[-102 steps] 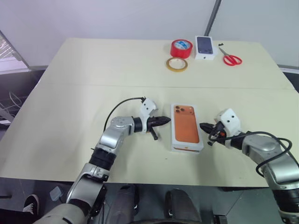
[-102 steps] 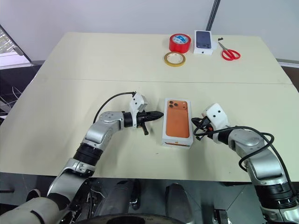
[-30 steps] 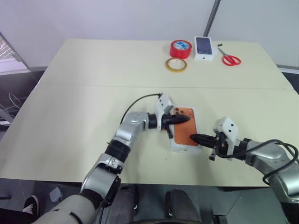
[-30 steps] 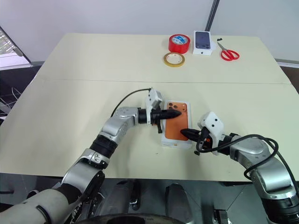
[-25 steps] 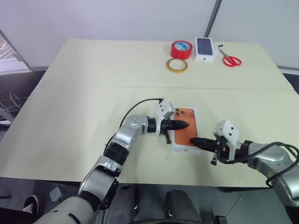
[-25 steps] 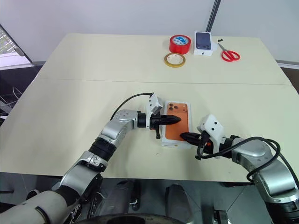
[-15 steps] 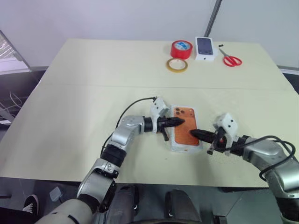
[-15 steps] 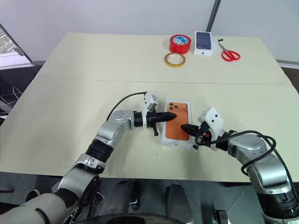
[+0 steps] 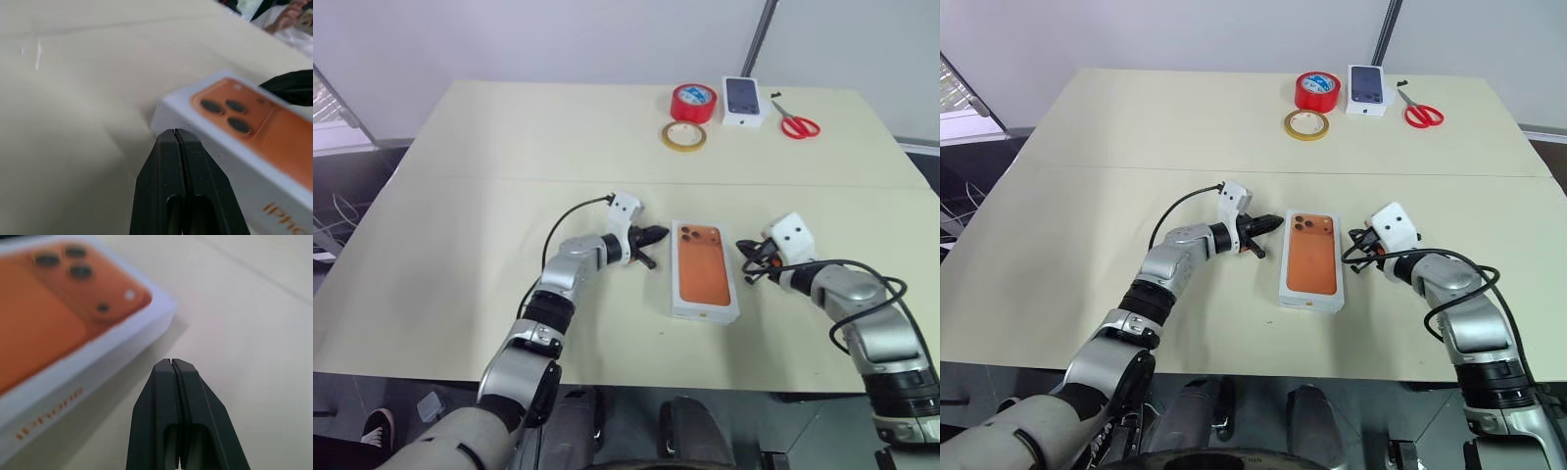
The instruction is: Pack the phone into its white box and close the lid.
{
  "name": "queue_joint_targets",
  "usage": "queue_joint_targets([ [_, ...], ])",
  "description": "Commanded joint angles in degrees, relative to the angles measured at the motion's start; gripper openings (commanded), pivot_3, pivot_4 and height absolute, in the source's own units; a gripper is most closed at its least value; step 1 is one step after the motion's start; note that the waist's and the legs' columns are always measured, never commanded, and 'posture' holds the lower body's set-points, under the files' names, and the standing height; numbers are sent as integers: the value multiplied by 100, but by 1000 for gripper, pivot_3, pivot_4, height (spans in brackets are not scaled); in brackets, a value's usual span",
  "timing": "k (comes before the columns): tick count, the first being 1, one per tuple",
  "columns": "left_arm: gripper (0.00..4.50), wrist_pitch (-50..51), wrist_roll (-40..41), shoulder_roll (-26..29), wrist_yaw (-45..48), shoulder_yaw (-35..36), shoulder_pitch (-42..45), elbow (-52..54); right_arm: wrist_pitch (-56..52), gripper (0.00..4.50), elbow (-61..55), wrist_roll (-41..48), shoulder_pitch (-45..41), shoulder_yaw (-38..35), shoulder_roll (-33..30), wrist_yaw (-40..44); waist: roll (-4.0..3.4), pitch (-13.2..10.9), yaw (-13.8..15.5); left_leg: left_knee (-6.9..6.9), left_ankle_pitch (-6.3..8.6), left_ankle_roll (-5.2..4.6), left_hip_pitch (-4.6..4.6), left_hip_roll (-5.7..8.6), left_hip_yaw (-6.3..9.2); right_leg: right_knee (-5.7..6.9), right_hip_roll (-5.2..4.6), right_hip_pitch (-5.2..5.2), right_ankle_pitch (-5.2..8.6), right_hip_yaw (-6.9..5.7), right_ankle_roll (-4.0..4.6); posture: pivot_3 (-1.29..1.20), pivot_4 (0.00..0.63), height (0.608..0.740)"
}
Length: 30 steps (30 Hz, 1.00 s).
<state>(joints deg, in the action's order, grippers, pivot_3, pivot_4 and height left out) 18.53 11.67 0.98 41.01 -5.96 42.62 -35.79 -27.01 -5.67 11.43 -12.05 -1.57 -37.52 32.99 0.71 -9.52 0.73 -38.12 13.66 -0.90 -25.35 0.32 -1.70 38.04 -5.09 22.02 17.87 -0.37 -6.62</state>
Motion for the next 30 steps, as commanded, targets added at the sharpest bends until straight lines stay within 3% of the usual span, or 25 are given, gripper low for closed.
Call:
queue_joint_targets([
  [1,0,-77,-64,-78,89,-107,91,39,122,38,-106,-46,-96,-49,68,-15,0,0,2,0,0,1,0,0,0,0,0,0,0,0,0,0,150,728],
  [11,0,119,-15,-270,288,-273,-3,382,31,38,-468,210,-31,-69,130,283,0,0,3,0,0,1,0,0,0,0,0,0,0,0,0,0,150,728],
  [30,0,160,-130,-122,362,-455,-305,1022,96,38,-538,79,54,-71,85,446,0,0,4,0,0,1,-1,0,0,-1,-1,1,0,2,0,0,150,728],
])
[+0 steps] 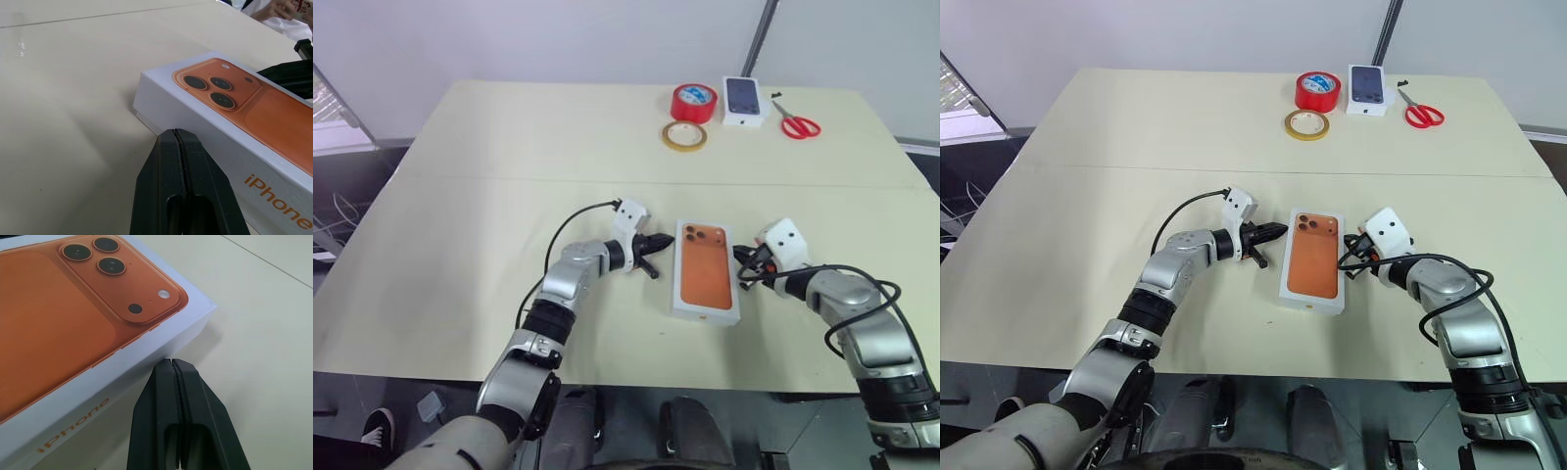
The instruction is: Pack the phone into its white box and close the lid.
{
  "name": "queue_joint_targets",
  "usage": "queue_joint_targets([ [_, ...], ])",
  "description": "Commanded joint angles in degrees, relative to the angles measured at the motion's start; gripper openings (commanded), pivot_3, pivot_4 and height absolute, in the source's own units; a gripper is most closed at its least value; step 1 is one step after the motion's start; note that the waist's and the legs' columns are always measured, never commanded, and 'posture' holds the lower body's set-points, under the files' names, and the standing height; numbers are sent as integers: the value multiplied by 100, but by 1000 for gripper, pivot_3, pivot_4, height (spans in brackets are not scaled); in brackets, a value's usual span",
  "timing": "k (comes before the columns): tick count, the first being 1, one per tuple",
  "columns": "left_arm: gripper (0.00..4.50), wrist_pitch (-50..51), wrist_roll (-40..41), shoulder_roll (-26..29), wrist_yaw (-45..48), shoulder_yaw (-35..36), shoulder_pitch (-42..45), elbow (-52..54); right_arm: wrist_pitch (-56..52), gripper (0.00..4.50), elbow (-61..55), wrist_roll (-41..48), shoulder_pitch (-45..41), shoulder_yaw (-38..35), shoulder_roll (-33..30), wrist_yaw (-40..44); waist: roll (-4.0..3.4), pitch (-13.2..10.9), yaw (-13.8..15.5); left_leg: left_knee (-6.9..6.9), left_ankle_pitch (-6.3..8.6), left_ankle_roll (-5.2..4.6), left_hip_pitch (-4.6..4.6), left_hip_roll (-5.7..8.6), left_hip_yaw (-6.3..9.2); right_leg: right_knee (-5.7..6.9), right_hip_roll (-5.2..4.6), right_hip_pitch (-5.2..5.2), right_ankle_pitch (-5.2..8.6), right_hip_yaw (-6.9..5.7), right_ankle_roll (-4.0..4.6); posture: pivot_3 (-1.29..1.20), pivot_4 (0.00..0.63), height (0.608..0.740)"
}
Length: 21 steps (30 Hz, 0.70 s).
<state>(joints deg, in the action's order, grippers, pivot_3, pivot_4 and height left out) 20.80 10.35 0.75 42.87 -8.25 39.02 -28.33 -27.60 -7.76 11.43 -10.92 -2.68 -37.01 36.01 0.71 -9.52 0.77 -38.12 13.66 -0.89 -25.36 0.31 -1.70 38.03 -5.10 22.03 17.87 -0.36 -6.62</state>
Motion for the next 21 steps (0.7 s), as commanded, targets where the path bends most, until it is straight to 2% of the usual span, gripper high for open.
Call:
queue_joint_targets([
  [1,0,-63,-24,-85,181,-252,48,277,148,38,-341,63,-49,55,15,158,0,0,-2,0,0,0,0,0,0,0,0,0,0,0,0,0,150,728],
  [7,0,-1,-14,-63,198,-241,-33,383,63,38,-483,143,68,41,-34,291,0,0,1,0,0,0,0,0,0,0,0,0,0,0,0,0,150,728],
  [21,0,4,8,167,210,-148,-164,501,547,38,-181,-408,172,129,-327,385,0,0,-3,0,0,0,1,0,0,0,1,0,0,0,0,0,150,728],
])
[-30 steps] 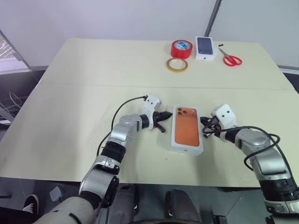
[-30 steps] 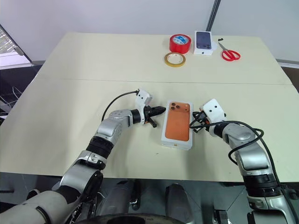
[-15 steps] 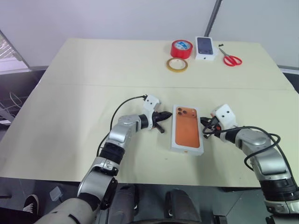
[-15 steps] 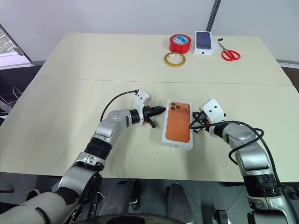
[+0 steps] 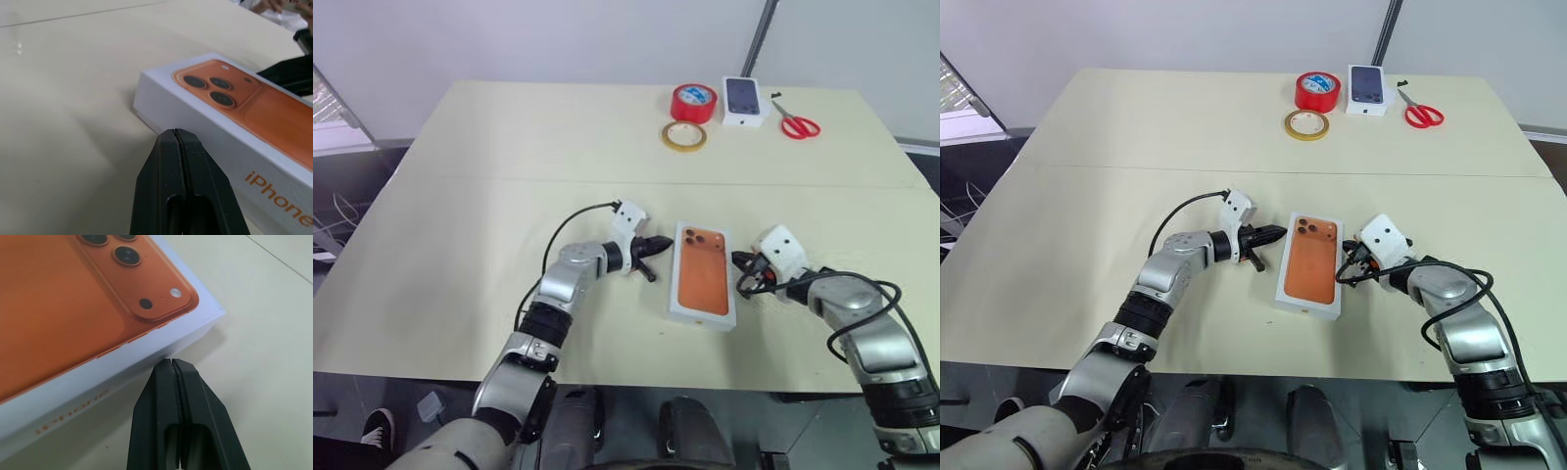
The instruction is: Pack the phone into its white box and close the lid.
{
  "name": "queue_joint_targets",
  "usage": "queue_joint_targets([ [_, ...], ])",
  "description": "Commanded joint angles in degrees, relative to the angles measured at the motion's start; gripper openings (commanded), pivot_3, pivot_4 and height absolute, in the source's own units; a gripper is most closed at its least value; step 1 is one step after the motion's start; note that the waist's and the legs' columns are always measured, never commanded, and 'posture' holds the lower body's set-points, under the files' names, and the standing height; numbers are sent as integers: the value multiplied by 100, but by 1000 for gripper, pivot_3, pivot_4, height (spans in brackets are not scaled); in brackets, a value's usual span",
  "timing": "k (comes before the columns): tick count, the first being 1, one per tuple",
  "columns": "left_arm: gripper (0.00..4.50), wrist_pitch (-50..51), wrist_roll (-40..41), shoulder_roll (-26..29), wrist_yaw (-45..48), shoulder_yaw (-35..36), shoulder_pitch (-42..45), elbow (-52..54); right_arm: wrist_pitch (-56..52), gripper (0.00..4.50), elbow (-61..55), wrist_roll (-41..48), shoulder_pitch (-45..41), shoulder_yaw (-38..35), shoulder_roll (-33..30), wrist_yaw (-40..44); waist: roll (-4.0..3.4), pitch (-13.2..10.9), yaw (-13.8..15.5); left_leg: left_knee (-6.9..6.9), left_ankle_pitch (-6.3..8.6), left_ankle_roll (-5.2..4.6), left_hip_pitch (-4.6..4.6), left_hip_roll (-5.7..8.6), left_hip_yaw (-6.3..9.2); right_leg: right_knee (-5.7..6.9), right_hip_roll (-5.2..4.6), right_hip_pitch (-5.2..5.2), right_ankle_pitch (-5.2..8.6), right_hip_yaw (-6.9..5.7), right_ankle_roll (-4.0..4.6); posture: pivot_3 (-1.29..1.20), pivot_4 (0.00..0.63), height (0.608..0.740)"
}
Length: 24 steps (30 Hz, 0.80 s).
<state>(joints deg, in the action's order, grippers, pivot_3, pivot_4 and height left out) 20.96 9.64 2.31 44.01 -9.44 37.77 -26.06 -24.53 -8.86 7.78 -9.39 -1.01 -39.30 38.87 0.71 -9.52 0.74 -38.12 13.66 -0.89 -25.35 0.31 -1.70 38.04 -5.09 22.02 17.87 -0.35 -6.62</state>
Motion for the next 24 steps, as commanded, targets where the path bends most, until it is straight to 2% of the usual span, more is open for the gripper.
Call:
queue_joint_targets([
  [1,0,-4,96,42,114,-15,-51,295,291,38,-36,-95,34,-48,-143,107,0,0,0,0,0,0,0,0,0,0,0,0,0,0,0,0,150,728],
  [10,0,21,287,248,228,169,190,412,338,38,152,-85,-37,-373,-516,224,0,0,8,-1,0,1,0,1,0,0,-1,-1,0,0,0,0,150,728],
  [14,0,25,417,226,228,288,393,377,377,38,164,24,-133,-526,-488,184,0,0,-1,-1,-1,1,0,0,0,0,-1,-1,0,0,0,0,150,728],
  [17,0,10,554,81,237,340,589,353,184,38,54,482,-322,-841,-222,137,1,0,1,0,-1,2,0,0,0,0,-1,-1,0,0,0,0,150,728],
  [20,0,-91,575,-126,225,301,820,134,-164,38,-283,1300,-376,-1176,71,349,1,-1,19,-1,-2,3,0,0,0,0,-1,-3,0,-1,0,0,150,728],
  [24,0,-222,526,-369,319,190,1050,-203,-714,38,-908,2202,-148,-1253,133,762,1,-1,11,-1,-1,2,0,1,1,-2,-1,-5,0,-1,0,0,150,728],
])
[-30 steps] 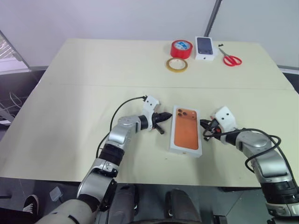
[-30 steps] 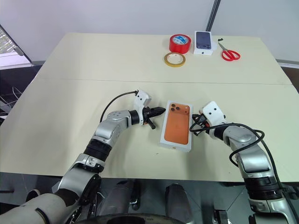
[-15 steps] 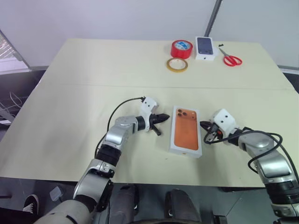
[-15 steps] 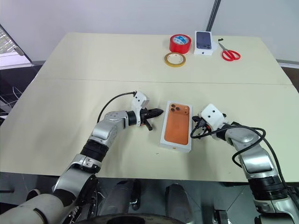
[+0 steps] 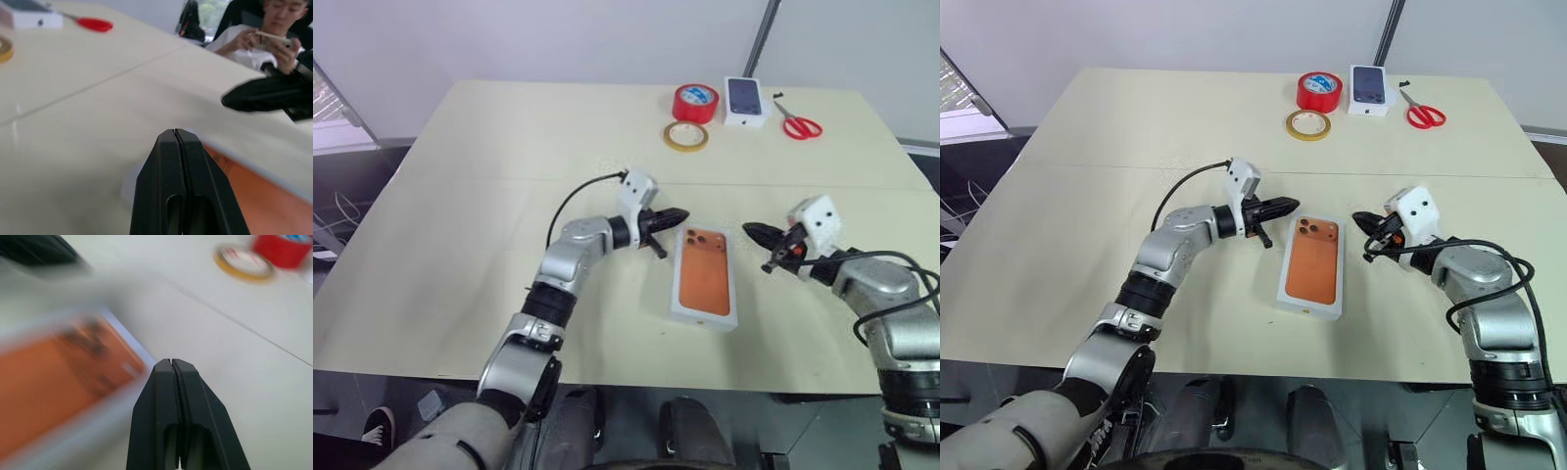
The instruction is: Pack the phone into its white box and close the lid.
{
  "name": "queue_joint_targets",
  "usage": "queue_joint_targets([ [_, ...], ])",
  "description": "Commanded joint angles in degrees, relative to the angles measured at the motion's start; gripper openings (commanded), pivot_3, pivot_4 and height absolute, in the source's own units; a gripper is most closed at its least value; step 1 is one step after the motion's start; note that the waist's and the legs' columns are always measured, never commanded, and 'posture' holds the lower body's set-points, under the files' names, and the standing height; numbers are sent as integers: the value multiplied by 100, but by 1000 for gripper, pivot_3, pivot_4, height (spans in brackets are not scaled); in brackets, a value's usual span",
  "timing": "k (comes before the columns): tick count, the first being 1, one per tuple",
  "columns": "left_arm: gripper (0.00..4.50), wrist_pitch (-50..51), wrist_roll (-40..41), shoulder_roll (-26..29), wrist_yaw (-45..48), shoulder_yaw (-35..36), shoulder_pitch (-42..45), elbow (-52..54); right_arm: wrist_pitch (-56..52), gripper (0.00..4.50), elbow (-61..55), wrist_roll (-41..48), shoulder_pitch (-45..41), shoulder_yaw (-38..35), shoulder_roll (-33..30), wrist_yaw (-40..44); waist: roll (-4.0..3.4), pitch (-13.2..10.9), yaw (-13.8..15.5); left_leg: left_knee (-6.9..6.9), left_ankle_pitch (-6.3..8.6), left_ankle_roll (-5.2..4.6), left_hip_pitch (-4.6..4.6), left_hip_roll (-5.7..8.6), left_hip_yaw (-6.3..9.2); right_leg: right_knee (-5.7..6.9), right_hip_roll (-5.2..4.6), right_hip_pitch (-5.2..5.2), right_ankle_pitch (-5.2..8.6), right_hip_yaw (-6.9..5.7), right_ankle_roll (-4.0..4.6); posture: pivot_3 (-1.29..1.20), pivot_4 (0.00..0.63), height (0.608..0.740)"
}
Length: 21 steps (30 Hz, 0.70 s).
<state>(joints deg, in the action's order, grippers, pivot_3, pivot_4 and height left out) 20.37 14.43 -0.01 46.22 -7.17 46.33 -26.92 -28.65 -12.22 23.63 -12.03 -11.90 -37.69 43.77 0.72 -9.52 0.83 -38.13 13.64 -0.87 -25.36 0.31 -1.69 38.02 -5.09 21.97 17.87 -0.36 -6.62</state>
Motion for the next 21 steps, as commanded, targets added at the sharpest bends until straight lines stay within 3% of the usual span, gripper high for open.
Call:
queue_joint_targets([
  [1,0,-192,7,-191,129,-75,253,-268,-434,38,-763,739,252,-76,-91,389,0,0,-3,1,0,-1,0,0,1,0,0,0,0,-1,0,0,150,728],
  [6,0,-492,-218,-289,267,-248,361,-788,-726,38,-1344,786,785,429,-207,474,0,0,-12,1,1,-2,1,-1,1,0,1,1,0,0,0,0,150,728],
  [12,0,-450,-935,-79,175,-830,237,-1349,-201,38,-1269,-298,1178,1254,-538,387,1,1,-1,1,1,-2,0,-1,0,1,2,5,0,1,0,0,150,728],
  [21,0,-333,-995,78,180,-797,29,-1107,306,38,-723,-854,868,1312,-552,169,4,4,-10,0,2,-3,24,-3,5,-4,3,-25,1,0,1,0,150,728],
])
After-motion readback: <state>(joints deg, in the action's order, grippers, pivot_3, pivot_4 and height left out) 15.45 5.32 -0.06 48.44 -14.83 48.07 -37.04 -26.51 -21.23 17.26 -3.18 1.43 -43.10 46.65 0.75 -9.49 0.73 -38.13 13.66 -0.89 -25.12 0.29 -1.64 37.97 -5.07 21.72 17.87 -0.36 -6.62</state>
